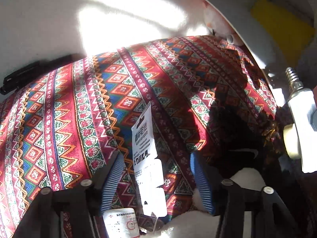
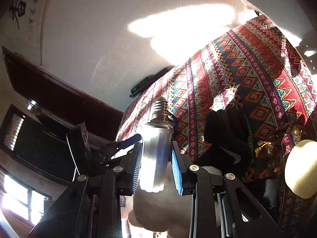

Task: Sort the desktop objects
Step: 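Grasp the white battery card with the left gripper while the right grasps the LED bulb, then carry the battery card and LED bulb into the orange box and open both grippers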

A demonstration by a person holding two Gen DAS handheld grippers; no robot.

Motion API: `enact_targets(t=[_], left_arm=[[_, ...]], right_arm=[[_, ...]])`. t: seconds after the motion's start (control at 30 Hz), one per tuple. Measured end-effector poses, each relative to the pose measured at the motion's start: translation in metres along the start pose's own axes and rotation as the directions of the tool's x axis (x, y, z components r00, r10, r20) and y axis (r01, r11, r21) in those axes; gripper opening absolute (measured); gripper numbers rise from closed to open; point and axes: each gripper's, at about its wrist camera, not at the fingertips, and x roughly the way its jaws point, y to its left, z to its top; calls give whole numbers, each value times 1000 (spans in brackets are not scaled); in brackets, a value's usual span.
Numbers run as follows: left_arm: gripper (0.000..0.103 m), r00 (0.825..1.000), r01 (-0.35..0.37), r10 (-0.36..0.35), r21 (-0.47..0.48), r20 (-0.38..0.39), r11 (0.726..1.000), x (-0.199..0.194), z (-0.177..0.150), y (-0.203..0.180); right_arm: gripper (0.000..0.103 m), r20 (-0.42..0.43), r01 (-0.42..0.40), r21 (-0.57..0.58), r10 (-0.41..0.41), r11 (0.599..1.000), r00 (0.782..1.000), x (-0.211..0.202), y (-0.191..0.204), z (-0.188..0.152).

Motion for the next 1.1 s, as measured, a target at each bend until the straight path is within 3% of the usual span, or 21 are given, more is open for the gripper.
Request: enact_targets(t=[0.1, 0.2, 0.23, 0.3, 0.33, 0.37, 0.4, 0.63, 0.83, 1.1], left_arm=[[75, 996, -50, 54, 51, -75, 997, 21, 4, -15], [73, 968, -157, 174, 103, -182, 982, 63, -5, -15], [66, 960, -175, 192, 95, -205, 980, 75, -7, -11], [34, 957, -164, 166, 27, -240, 986, 87, -11, 0], [29, 960, -149, 144, -3, -242, 989, 88, -12, 5], [18, 963, -153, 144, -19, -228, 988, 84, -12, 8], [14, 963, -170, 160, -29, -215, 985, 78, -12, 9], [14, 980, -172, 166, -52, -110, 984, 20, -11, -1], [14, 993, -113, 115, -67, 25, 991, -57, -1, -25], [9, 979, -78, 72, 25, 191, 997, -152, 9, -102]], right_arm=[[31, 3, -10, 10, 10, 1000, 1000, -22, -17, -9], [31, 11, -26, 23, 25, 999, 1000, -44, -32, -22], [31, 15, -35, 29, 35, 999, 999, -49, -37, -25], [31, 19, -43, 46, 42, 998, 999, -56, -44, -30], [31, 23, -40, 48, 39, 998, 999, -59, -45, -29], [31, 31, -38, 40, 37, 998, 999, -61, -45, -26], [31, 44, -35, 29, 33, 999, 998, -65, -43, -23], [31, 113, -84, -6, 85, 996, 990, -101, -23, -19], [31, 172, -135, -50, 142, 990, 975, -140, 0, -25], [31, 284, -163, -112, 189, 980, 940, -214, 18, -33]])
